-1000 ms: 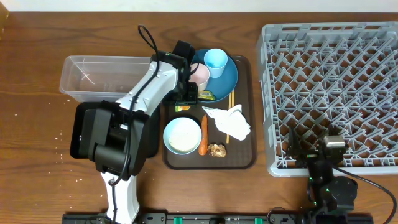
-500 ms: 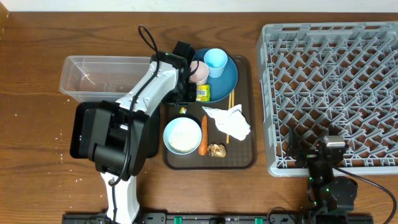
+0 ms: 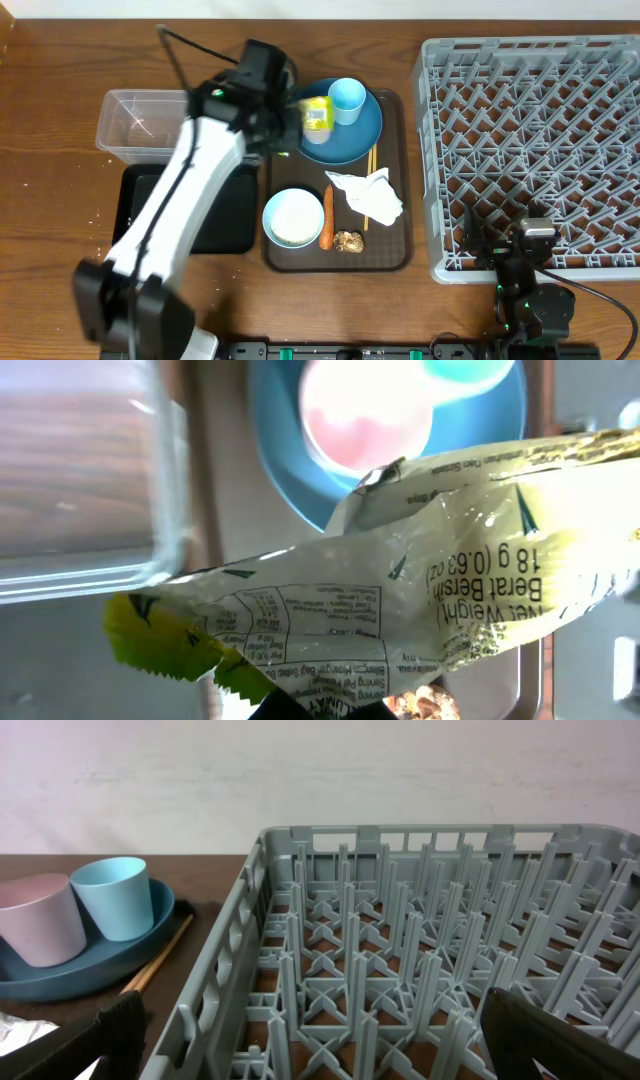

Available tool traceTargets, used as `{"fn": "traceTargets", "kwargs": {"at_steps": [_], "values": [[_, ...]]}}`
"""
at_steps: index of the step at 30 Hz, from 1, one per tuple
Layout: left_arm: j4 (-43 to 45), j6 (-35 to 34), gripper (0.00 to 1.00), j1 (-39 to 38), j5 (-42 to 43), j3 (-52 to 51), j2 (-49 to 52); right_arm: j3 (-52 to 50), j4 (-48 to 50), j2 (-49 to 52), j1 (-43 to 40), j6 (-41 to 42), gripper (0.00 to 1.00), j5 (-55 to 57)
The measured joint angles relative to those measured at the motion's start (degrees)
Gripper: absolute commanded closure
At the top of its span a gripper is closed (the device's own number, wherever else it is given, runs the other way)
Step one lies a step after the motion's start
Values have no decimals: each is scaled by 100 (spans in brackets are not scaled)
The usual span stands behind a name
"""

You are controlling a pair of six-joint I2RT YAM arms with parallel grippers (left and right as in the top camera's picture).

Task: Sort waste into correct bins and load items into the dishwasher rack
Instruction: 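Carry the wrapper left and drop it into the clear bin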

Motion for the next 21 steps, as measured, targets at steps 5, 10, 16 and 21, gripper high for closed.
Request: {"fn": "traceTargets", "kwargs": {"at_steps": [5, 10, 16, 21], "values": [[146, 0, 94, 321, -839, 0, -323, 0, 0, 0, 0, 0, 1, 0], [350, 0, 94, 898, -1425, 0, -240, 0, 0, 0, 0, 0, 1, 0], [599, 0, 94, 1593, -1635, 0, 44, 0, 0, 0, 0, -2, 1, 2], [802, 0, 94, 2118, -1674, 0, 402, 0, 0, 0, 0, 0, 1, 2]]}}
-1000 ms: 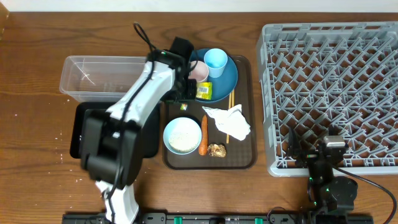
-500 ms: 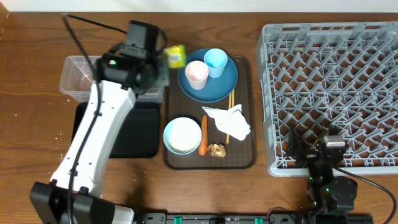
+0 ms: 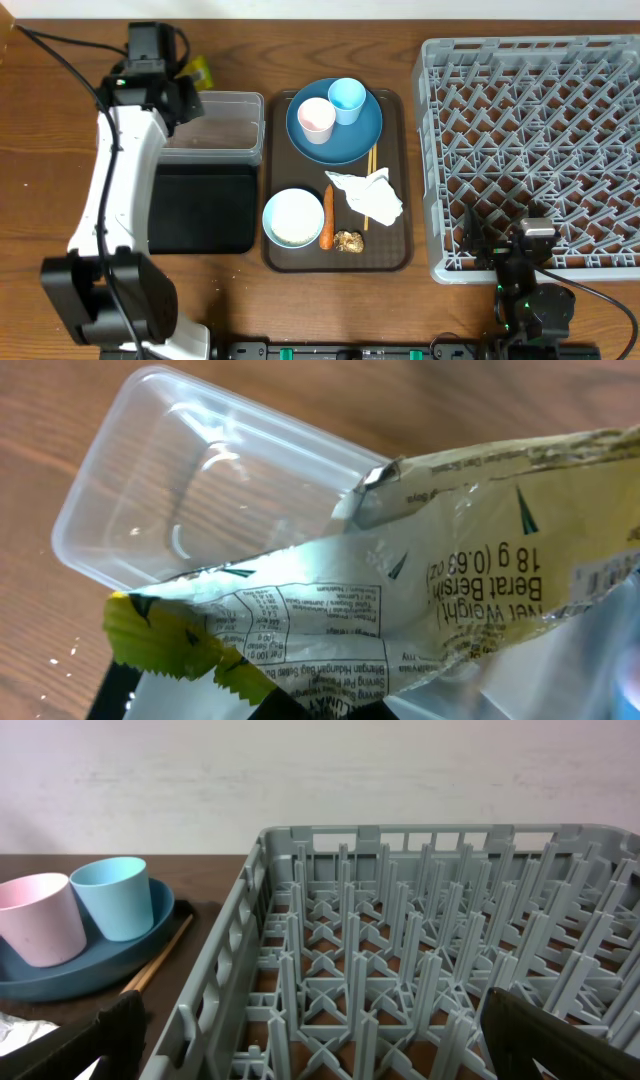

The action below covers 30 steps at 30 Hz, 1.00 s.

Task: Sort waste into correct bins and load items into the dishwasher rack
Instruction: 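Carry the wrapper left and drop it into the clear bin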

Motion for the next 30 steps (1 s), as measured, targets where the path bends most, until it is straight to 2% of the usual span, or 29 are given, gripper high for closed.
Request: {"fn": "traceTargets", "kwargs": {"at_steps": [9, 17, 18, 19, 20, 22, 23, 25, 30], "values": [[127, 0, 94, 638, -61, 0, 844, 0, 0, 0, 0, 0, 1, 0], [144, 0, 94, 855, -63, 0, 1305, 0, 0, 0, 0, -2, 1, 0], [146, 0, 91, 861, -63, 0, 1335, 0, 0, 0, 0, -2, 1, -2], [146, 11, 83, 863, -66, 0, 1360, 0, 0, 0, 0, 0, 1, 0], [144, 17, 74, 863, -66, 0, 1381, 0, 0, 0, 0, 0, 1, -2], [146, 37, 49, 861, -70, 0, 1405, 0, 0, 0, 0, 0, 1, -2], [151, 24, 41, 861, -66, -2, 1405, 0, 0, 0, 0, 0, 1, 0], [205, 42, 37, 863, -68, 0, 1405, 0, 0, 0, 0, 0, 1, 0], [227, 151, 37, 863, -68, 0, 1405, 0, 0, 0, 0, 0, 1, 0]]}}
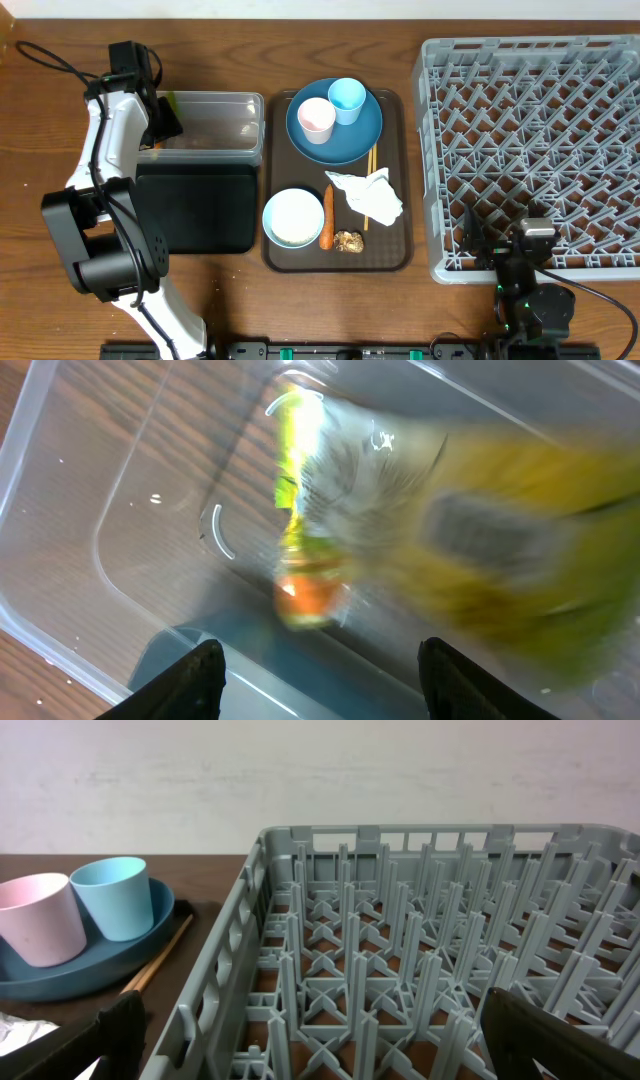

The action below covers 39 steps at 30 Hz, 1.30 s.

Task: Sort waste into correct bins and load items into the dishwasher rack
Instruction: 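Carry the wrapper left and drop it into the clear bin, then move the left gripper to the white tissue and grasp it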

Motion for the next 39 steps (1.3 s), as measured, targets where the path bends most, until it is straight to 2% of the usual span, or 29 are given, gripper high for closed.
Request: {"fn": "traceTargets", "kwargs": {"at_steps": [4, 8, 15, 16, 17, 18, 25, 39], "values": [[-4, 33, 37, 0, 2, -2, -66, 0, 0, 0, 0, 0, 1, 0], [-94, 42, 37, -7, 39, -9, -540, 0, 0, 0, 0, 0, 1, 0], [-474, 39, 36, -367, 1082, 0, -1908, 0, 0, 0, 0, 0, 1, 0], [-555, 39, 26, -501, 1211, 2, -2000, 0, 0, 0, 0, 0, 1, -2], [-660, 57, 9, -688, 1342, 2, -2065, 0, 0, 0, 0, 0, 1, -2], [-748, 48, 2, -872, 1469, 2, -2085, 0, 0, 0, 0, 0, 1, -2], [-1012, 24, 2, -2116, 1934, 0, -1989, 0, 0, 0, 0, 0, 1, 0], [-1119, 24, 2, -4129, 2037, -188, -1974, 0, 0, 0, 0, 0, 1, 0]]}}
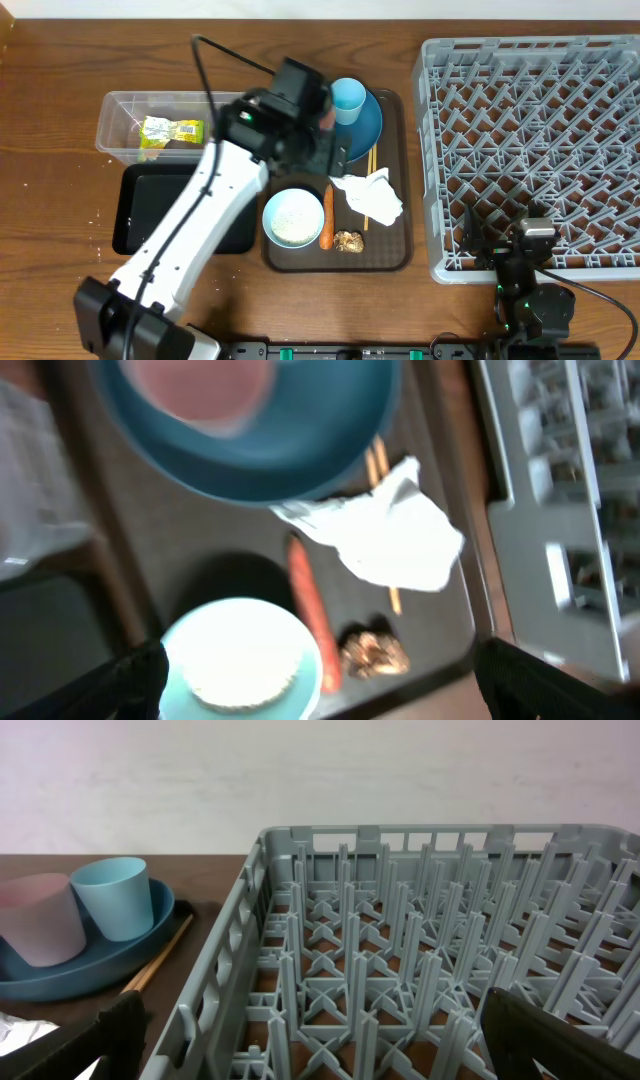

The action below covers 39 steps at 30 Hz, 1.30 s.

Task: Sort waste into correct bins and load items into the dishwasher rack
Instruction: 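Move the left gripper to the white tissue and grasp it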

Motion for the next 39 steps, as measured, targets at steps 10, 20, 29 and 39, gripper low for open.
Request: {"fn": "traceTargets", "kwargs": {"at_steps": [10, 20, 29, 39], "values": [[249, -2, 2, -975, -2, -138, 603, -2, 0, 0, 0, 0, 1, -2], [581, -138, 2, -1497, 15, -149, 1335, 0, 0, 0, 0, 0, 1, 0], [669, -157, 2, -1508, 13, -179, 1421, 0, 0, 0, 0, 0, 1, -2], [1145, -160, 2, -1508, 13, -179, 1421, 0, 0, 0, 0, 0, 1, 0]]}}
